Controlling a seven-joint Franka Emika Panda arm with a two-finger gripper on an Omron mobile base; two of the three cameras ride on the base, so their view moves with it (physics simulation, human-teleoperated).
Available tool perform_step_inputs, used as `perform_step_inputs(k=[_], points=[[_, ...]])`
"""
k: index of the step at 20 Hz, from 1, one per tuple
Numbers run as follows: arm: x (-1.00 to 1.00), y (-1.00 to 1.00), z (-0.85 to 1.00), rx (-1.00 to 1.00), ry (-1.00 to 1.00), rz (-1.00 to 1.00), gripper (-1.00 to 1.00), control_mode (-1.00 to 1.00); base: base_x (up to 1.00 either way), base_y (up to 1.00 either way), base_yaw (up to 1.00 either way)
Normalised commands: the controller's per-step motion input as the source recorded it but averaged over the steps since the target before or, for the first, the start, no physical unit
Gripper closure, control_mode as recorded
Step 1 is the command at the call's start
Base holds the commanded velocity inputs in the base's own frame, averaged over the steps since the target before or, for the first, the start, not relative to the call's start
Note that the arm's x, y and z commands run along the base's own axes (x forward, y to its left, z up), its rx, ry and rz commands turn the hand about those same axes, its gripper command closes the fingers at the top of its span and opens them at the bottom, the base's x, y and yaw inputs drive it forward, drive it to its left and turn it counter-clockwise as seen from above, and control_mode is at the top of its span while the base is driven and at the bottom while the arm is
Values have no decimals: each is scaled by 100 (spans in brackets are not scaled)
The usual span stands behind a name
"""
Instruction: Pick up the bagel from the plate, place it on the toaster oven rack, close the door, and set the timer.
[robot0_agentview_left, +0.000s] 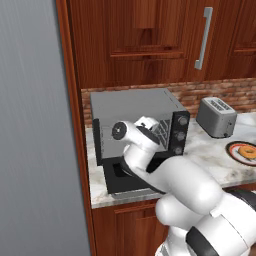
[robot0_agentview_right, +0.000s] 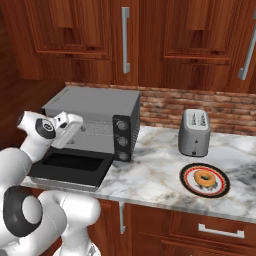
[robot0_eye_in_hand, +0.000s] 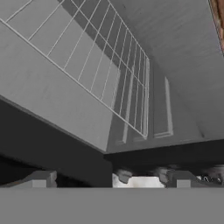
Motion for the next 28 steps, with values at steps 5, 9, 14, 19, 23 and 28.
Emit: perform_step_inputs(k=[5, 9, 14, 19, 23, 28], points=[[30, 0, -12, -13, -18, 0, -100, -100, 0, 0, 0], [38, 0, -13, -12, -14, 0, -100, -100, 0, 0, 0], [15, 0, -24, -14, -10, 0, -100, -100, 0, 0, 0], [0, 0, -26, -14, -6, 0, -100, -100, 0, 0, 0], [5, 0, -8, -11, 0, 0, -100, -100, 0, 0, 0], [15, 5, -2, -11, 1, 0, -100, -100, 0, 0, 0]])
